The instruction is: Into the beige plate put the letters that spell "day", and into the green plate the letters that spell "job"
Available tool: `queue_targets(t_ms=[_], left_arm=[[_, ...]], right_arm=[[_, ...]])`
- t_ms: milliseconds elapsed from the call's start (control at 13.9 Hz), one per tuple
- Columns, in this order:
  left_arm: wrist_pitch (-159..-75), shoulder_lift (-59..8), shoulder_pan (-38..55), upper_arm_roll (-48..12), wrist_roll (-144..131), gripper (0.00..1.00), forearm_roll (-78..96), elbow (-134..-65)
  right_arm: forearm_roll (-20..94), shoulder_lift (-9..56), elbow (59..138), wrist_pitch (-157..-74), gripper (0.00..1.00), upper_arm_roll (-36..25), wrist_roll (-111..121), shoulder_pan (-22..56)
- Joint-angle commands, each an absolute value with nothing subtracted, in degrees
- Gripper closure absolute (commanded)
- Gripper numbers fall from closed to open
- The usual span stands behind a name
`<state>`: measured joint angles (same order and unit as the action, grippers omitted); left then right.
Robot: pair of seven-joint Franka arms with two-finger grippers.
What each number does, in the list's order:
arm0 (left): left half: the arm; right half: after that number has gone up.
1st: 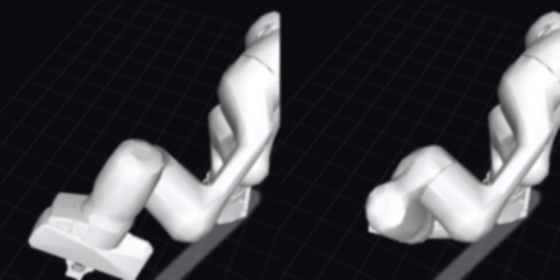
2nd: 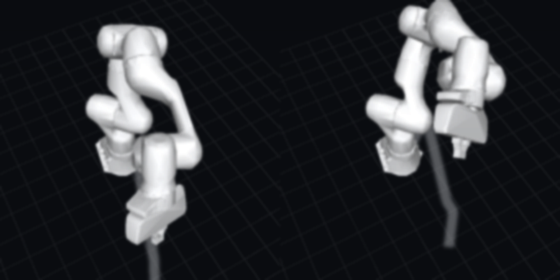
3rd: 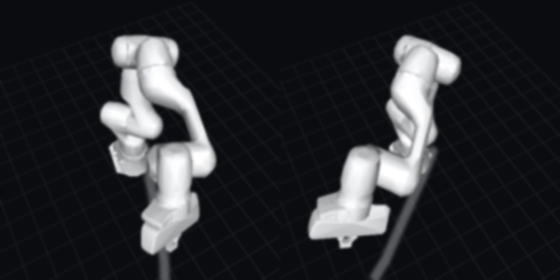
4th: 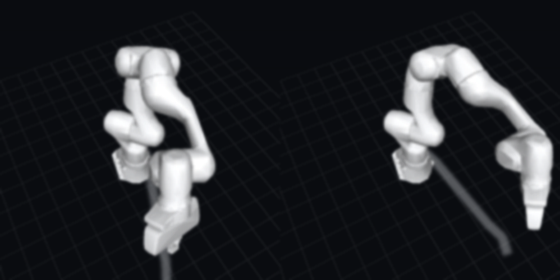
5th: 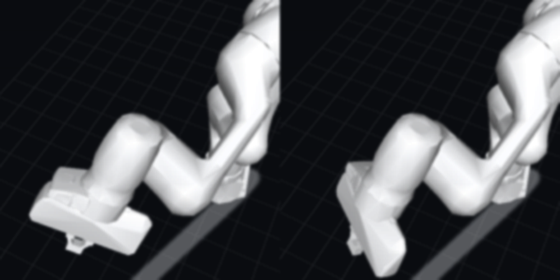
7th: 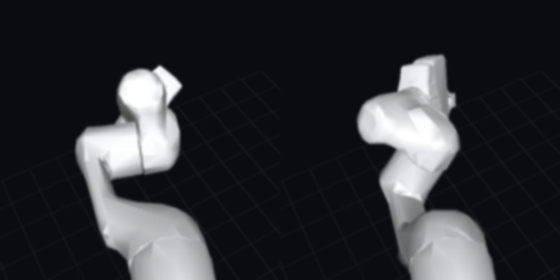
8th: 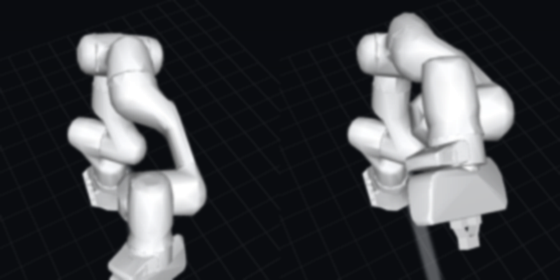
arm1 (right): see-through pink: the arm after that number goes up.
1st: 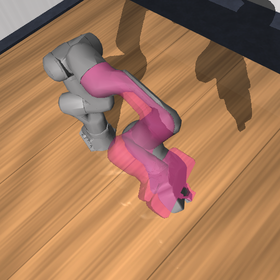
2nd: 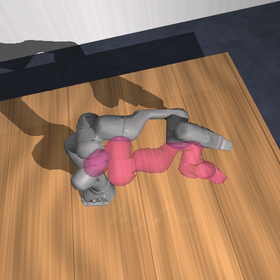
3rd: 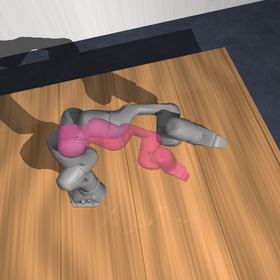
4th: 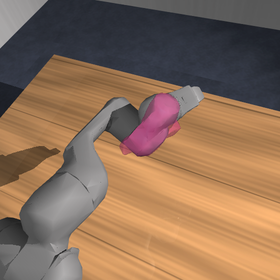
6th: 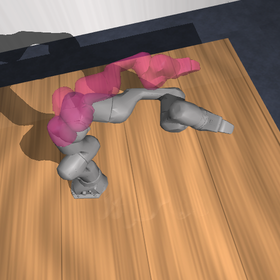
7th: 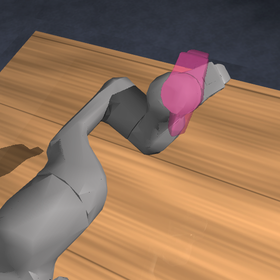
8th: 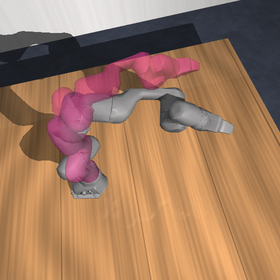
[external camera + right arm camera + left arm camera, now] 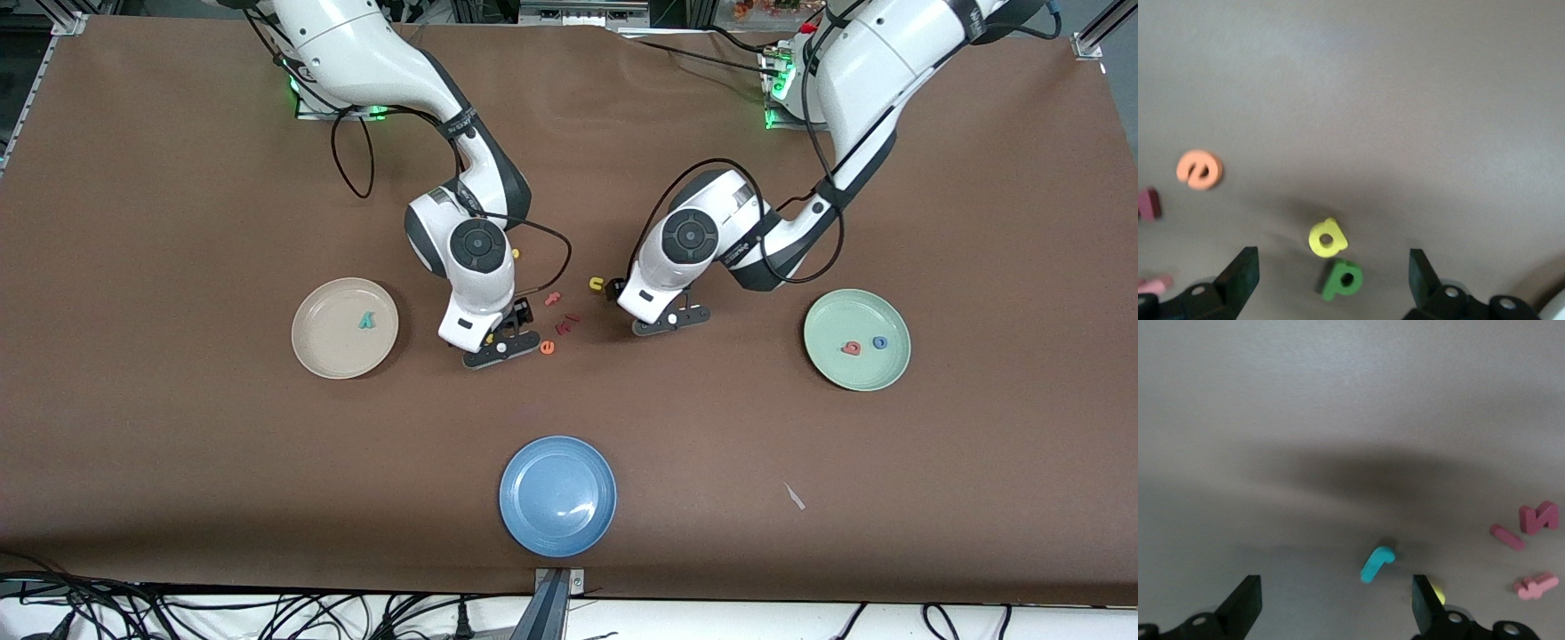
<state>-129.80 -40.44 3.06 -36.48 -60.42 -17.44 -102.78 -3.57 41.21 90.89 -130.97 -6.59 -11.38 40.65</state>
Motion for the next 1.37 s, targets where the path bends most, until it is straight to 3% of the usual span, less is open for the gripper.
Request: queue_targets(t_ms=[0, 216, 288, 720, 792, 1008, 1224, 1296], left_arm=[[-133.4, -42.4, 4.4, -35.5, -62.5, 0.06, -18.7, -102.3], [-134.5, -43.5, 6.0, -35.1, -63.3, 0.17, -18.7, -102.4], [-134.5, -43.9, 6.2, -35.0, -63.8, 0.19, -18.7, -102.4], [-134.5, -44.3, 8.4, -33.0, -64.0, 0.52, -18.8, -102.2], [-134.5, -44.3, 8.4, -32.7, -63.9, 0.52, -18.8, -102.2], [-134.6, -44.5, 8.5, -32.4, -63.9, 0.61, -18.8, -100.8], [-134.5, -44.6, 8.5, -32.4, -63.6, 0.9, -18.8, -100.8], [-134.5, -44.6, 8.5, -32.4, -63.5, 1.0, -18.8, -100.8]], right_arm=[[-4.4, 39.5, 93.6, -131.8, 0.07, -6.3, -5.0, 40.0], [-4.3, 40.6, 94.0, -132.2, 0.31, -6.2, -0.9, 39.8], [-4.3, 41.0, 94.0, -133.3, 0.35, -6.0, -0.9, 39.7], [-4.4, 42.8, 94.0, -138.2, 0.35, -4.8, -0.8, 39.6], [-4.4, 43.2, 94.0, -138.9, 0.35, -4.8, -0.8, 39.6], [-4.4, 43.2, 94.0, -139.0, 0.54, -4.8, -0.7, 39.6], [-4.3, 43.2, 94.0, -138.9, 0.75, -4.8, -0.8, 39.1], [-4.3, 43.1, 94.0, -138.9, 0.78, -4.8, -0.7, 39.0]])
